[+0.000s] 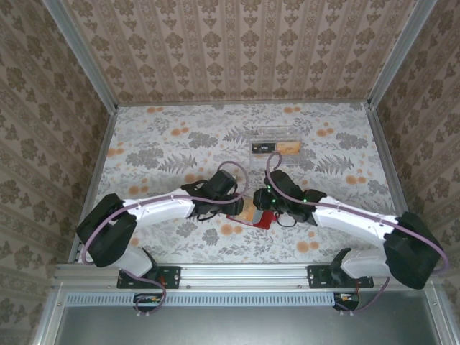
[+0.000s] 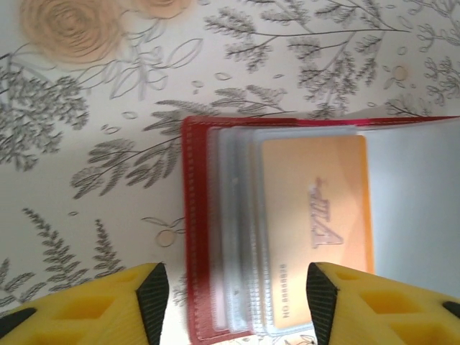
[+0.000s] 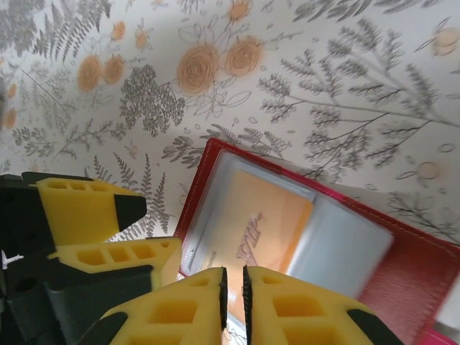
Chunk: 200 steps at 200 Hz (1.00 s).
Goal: Take the credit cards out of the card holder
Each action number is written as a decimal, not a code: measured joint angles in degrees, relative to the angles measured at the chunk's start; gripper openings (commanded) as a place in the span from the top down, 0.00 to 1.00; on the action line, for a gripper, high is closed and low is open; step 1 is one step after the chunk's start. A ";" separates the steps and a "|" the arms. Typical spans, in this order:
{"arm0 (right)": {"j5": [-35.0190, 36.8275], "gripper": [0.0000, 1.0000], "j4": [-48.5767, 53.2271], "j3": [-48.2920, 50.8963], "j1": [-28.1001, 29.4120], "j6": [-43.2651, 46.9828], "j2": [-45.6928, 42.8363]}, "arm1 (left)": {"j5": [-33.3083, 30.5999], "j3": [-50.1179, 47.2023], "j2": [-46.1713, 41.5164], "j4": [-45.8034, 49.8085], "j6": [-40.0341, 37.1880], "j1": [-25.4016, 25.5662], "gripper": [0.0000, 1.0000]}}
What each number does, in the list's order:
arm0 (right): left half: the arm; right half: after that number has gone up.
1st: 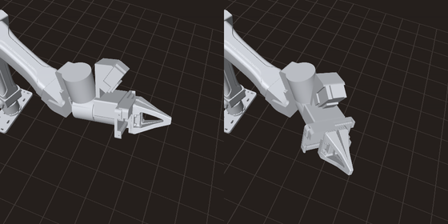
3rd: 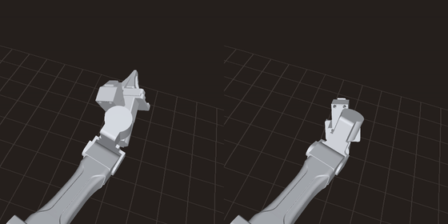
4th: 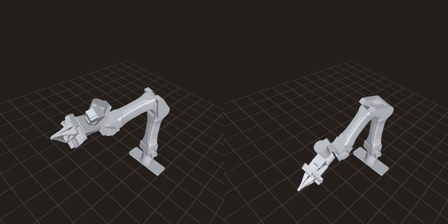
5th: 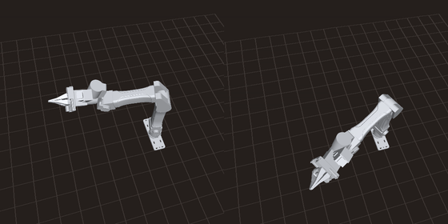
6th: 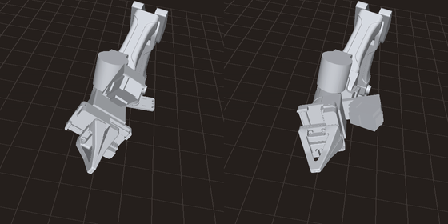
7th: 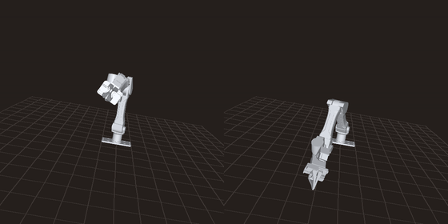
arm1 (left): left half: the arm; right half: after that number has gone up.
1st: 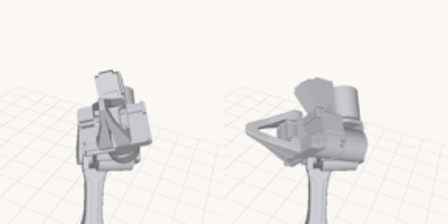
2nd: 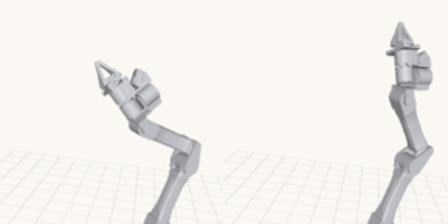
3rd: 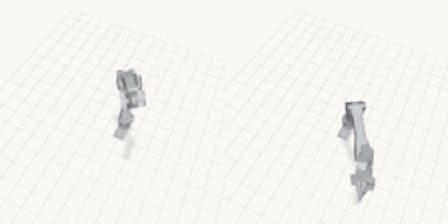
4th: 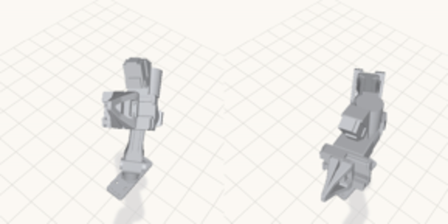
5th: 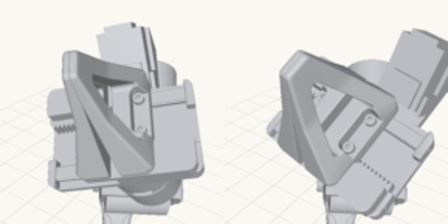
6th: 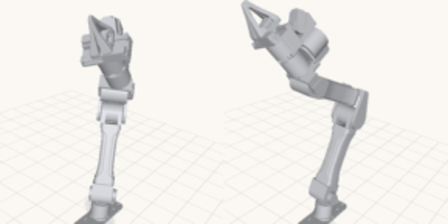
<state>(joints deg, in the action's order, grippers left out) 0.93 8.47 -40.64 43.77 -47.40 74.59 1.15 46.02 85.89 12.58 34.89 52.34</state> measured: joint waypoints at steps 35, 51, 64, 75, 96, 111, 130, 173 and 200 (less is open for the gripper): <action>-1.09 0.81 -1.16 1.11 0.04 -1.55 4.13 | 5.03 -2.84 -1.11 -4.13 0.94 -2.19 0.61; -1.62 0.77 -2.32 2.80 0.04 -2.47 4.17 | 7.13 -2.93 -0.94 -6.25 1.57 -2.19 0.68; -2.29 0.76 -3.87 4.09 0.00 -3.04 4.55 | 8.59 -2.93 -0.22 -8.09 1.53 -2.19 0.70; -3.30 0.76 -6.14 5.11 -0.13 -3.69 5.66 | 9.57 -2.93 0.76 -9.20 1.53 -2.25 0.73; -5.22 0.77 -9.40 6.56 -0.39 -4.85 8.28 | 11.06 -2.93 2.91 -10.71 1.55 -2.56 0.75; -6.23 0.77 -11.17 6.99 -0.68 -5.53 9.73 | 11.54 -2.93 4.26 -11.10 1.57 -2.75 0.80; -7.10 0.77 -13.20 7.39 -0.76 -6.29 10.56 | 12.17 -2.93 5.40 -11.67 1.57 -2.95 0.80; -7.65 0.78 -16.00 8.68 -1.07 -6.93 10.56 | 12.57 -2.93 6.38 -12.52 1.60 -2.95 0.81; -8.50 0.78 -17.81 9.90 -1.77 -7.32 10.56 | 12.57 -2.86 7.08 -13.09 2.01 -2.95 0.82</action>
<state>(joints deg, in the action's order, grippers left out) -7.57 -9.34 -30.74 42.00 -54.72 85.14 13.72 43.16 92.97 -0.51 36.91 49.39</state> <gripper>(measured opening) 0.222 0.181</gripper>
